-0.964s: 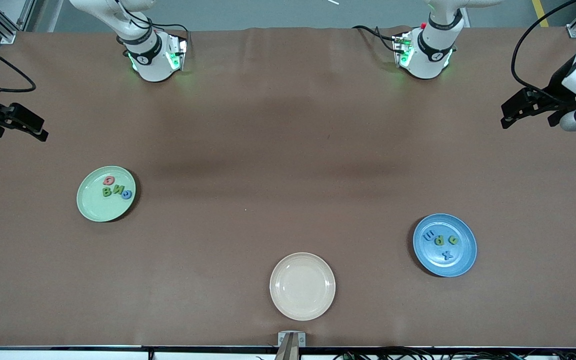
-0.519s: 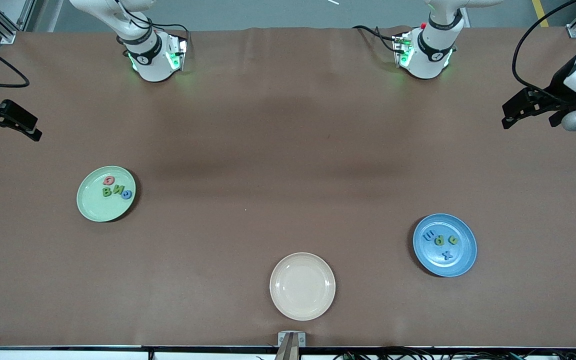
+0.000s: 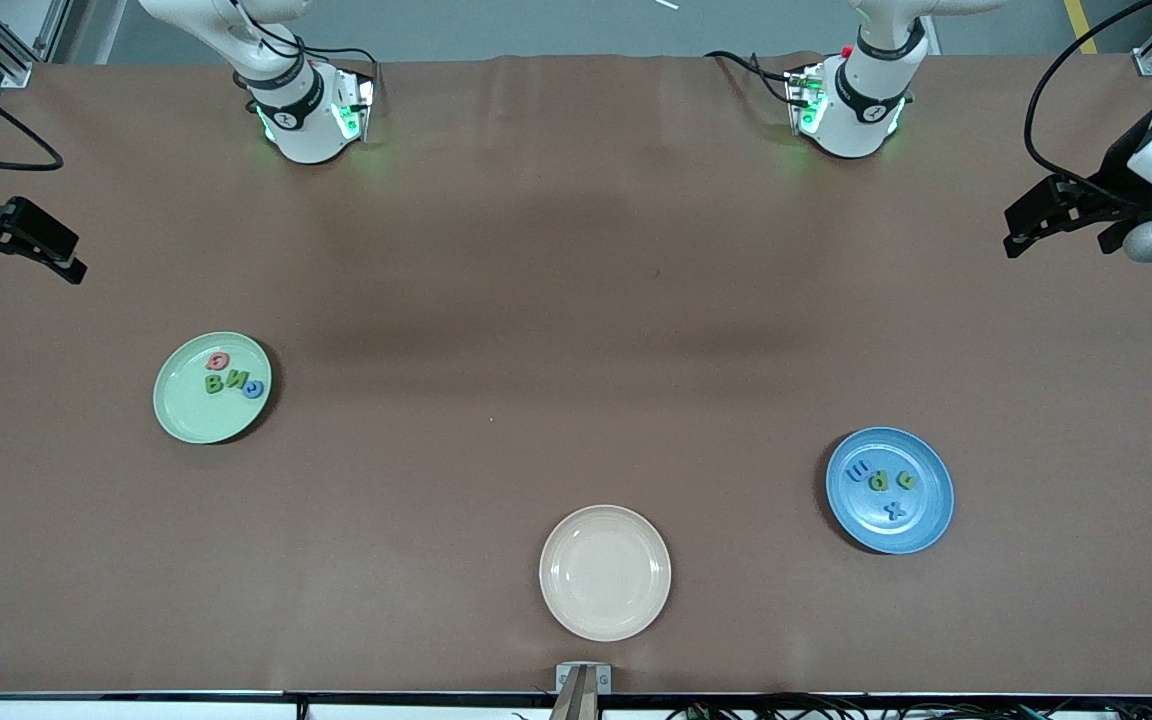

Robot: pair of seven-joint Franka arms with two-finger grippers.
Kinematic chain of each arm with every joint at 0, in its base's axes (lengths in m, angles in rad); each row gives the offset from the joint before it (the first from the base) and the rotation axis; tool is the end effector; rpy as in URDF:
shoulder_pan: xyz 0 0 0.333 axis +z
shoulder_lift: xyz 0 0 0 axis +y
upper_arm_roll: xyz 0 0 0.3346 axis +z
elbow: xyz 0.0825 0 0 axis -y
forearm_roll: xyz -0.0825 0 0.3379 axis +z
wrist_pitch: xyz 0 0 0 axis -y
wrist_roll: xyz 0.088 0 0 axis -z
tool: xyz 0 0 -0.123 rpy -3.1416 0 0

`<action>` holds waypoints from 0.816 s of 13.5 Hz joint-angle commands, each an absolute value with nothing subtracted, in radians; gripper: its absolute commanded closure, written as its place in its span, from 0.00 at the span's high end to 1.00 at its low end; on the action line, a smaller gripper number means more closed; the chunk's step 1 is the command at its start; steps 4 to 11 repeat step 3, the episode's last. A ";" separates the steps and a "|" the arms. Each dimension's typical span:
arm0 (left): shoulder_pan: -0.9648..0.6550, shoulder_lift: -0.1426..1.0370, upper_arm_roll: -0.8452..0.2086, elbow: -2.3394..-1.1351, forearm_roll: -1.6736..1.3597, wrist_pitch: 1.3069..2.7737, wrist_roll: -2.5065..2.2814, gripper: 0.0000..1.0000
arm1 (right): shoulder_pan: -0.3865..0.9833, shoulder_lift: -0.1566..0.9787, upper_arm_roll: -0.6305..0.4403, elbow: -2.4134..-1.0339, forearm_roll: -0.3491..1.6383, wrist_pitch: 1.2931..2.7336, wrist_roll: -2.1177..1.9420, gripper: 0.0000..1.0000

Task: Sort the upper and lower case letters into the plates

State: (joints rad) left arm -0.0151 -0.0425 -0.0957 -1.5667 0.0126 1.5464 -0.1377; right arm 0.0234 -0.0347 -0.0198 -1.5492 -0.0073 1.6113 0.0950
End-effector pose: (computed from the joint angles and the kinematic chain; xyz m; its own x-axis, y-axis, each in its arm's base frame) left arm 0.4897 -0.0541 0.6479 0.9993 0.0272 0.0241 0.0275 -0.9995 -0.0135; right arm 0.5030 0.0007 0.6577 0.9911 -0.0910 0.0968 -0.0912 -0.9958 -0.0026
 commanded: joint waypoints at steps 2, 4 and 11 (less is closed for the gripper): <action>-0.014 -0.037 -0.103 -1.548 0.023 1.514 -0.130 1.00 | 0.020 -0.038 -0.012 -1.543 -0.011 1.612 0.104 1.00; -0.014 -0.037 -0.103 -1.548 0.023 1.514 -0.130 1.00 | 0.020 -0.038 -0.014 -1.543 -0.011 1.612 0.104 1.00; -0.014 -0.037 -0.103 -1.548 0.023 1.514 -0.130 1.00 | 0.020 -0.038 -0.014 -1.543 -0.011 1.612 0.104 1.00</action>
